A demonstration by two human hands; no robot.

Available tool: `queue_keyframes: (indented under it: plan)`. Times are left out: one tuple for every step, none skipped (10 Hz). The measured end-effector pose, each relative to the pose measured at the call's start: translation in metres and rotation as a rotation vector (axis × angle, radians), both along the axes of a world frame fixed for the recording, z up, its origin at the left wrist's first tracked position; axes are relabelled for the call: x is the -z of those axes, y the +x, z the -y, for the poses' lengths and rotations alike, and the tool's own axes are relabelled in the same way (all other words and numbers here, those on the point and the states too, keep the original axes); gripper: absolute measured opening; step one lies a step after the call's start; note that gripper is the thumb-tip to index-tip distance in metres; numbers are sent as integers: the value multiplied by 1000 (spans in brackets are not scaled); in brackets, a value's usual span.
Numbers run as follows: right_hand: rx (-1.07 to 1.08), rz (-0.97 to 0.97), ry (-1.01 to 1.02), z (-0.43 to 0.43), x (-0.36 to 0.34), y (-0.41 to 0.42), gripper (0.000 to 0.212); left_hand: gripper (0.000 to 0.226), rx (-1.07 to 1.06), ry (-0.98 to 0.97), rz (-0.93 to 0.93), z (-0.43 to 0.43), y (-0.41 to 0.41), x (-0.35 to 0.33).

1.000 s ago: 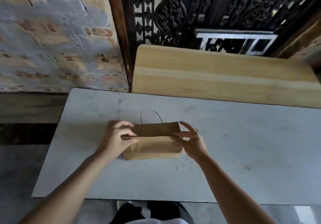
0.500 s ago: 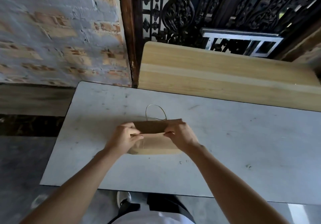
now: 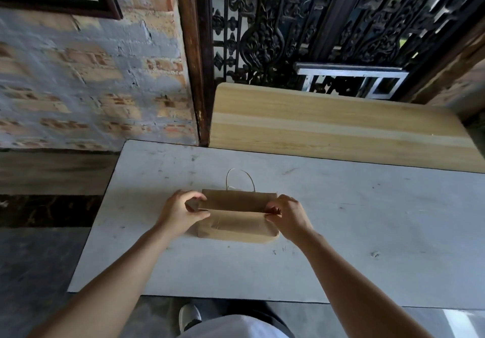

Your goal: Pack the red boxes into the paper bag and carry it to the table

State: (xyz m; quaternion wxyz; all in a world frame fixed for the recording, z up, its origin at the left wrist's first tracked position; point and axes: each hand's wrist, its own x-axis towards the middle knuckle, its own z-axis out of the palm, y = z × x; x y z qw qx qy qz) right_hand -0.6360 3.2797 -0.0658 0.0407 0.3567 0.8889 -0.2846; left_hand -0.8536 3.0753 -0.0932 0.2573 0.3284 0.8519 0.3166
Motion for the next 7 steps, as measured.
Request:
queue_keyframes:
  plan:
    - [96, -11, -29, 5, 6, 9, 15, 48, 57, -50, 4, 4, 7, -2]
    - [190, -39, -61, 10, 8, 11, 19, 45, -39, -12, 30, 6, 18, -3]
    - [223, -59, -52, 12, 5, 10, 17, 29, -68, 34, 9, 3, 24, -6]
    - [224, -79, -57, 10, -4, 9, 14, 19, 40, 50, -116, 0, 18, -14]
    - [198, -78, -78, 8, -15, 11, 14, 14, 139, 36, -222, -3, 6, -26]
    - [166, -90, -93, 1, -31, 11, 7, 14, 276, -73, -199, -9, -5, -43]
    - [145, -58, -148, -8, -46, 6, 10, 16, 394, -261, -104, -19, -13, -64]
